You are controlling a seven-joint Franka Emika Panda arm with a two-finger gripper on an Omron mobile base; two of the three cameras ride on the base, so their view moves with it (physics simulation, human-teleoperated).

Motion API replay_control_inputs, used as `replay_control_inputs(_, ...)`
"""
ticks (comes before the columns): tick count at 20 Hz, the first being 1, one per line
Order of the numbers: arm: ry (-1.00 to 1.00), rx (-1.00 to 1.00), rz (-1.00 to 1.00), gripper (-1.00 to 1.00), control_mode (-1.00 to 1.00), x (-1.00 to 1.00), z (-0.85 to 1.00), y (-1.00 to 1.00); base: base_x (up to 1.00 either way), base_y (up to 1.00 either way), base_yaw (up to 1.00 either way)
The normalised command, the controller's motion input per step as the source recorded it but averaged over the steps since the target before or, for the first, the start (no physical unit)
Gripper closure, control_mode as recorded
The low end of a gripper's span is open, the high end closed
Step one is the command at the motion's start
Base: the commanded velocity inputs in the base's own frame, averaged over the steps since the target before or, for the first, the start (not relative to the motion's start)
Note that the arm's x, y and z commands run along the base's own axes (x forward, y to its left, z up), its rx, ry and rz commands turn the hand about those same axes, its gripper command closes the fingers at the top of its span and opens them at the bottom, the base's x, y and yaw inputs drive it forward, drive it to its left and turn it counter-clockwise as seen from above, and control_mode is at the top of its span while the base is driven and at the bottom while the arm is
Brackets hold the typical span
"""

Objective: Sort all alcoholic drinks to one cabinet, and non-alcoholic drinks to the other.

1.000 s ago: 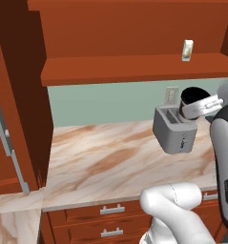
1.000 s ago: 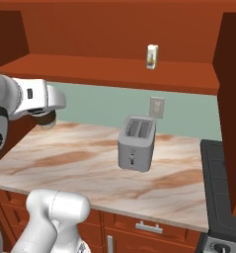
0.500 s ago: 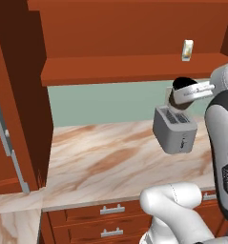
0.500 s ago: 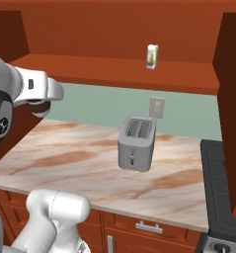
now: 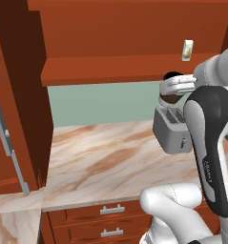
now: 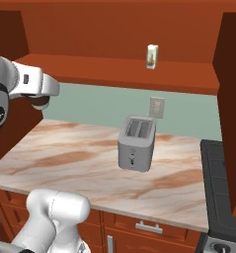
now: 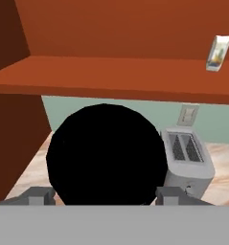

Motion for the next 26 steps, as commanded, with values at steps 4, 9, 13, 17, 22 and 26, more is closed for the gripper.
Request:
replay_control_inputs(4,-0.04,0.04,-0.07,1.0,-1.0,0.21,0.02,0.1,0.0,0.0,0.0)
replay_control_inputs(9,-0.05,0.04,-0.05,1.0,-1.0,0.26,0.03,0.11,0.0,0.0,0.0)
replay_control_inputs(13,-0.03,0.04,-0.03,1.0,-1.0,0.34,0.0,0.08,0.0,0.0,0.0)
replay_control_inputs(17,0.0,0.04,-0.01,1.0,-1.0,0.36,0.0,0.05,0.0,0.0,0.0)
replay_control_inputs(22,0.0,0.03,0.0,1.0,-1.0,0.36,0.0,0.02,0.0,0.0,0.0)
replay_control_inputs(26,-0.01,0.01,0.0,1.0,-1.0,0.37,0.0,0.02,0.0,0.0,0.0)
